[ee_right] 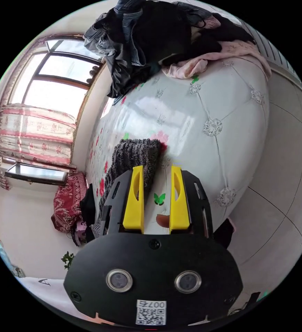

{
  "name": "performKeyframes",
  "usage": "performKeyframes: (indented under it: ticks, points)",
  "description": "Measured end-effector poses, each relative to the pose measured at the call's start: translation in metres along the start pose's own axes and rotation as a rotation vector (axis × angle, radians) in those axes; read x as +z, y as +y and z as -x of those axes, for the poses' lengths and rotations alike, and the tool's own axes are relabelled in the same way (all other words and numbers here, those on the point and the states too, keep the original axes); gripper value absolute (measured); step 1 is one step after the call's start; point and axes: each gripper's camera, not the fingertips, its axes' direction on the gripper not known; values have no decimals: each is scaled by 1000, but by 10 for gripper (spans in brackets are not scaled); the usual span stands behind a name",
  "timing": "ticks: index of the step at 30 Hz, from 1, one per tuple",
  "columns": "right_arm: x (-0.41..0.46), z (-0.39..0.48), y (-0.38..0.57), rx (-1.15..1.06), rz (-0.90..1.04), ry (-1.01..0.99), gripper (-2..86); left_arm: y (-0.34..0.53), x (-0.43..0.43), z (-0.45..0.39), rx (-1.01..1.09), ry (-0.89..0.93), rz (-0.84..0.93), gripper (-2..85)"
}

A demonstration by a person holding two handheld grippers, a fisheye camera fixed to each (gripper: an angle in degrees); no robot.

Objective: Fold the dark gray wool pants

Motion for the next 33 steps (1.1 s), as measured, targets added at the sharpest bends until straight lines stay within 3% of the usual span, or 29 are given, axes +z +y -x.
performKeyframes:
  ticks: [5,10,13,16,18,21,24,26,31,33]
  points:
    - [22,-5,-2,61,-54,-131,77,7,-8,47,-189,110,-34,100]
    - [61,31,-30,76,43,-136,53,11,-16,78,-273,181,-99,110]
    - [71,122,-31,-244,119,-210,45,11,-17,94,-303,221,-123,115]
    - [80,240,15,-705,290,-271,43,6,-19,110,-323,239,-156,119]
    - [90,312,92,-1073,452,-309,44,-1,-18,123,-339,255,-181,126]
    - [123,341,203,-1409,721,-291,49,-10,-12,136,-354,281,-195,133]
    - [182,309,305,-1581,1075,-132,59,-20,1,146,-365,305,-172,139]
    - [203,286,340,-1639,1201,-6,65,-22,7,152,-385,327,-182,139]
    - [178,285,331,-1665,1101,-33,65,-20,20,164,-428,421,-203,109]
    - [167,287,303,-1574,1025,-62,59,-14,25,170,-460,461,-222,75]
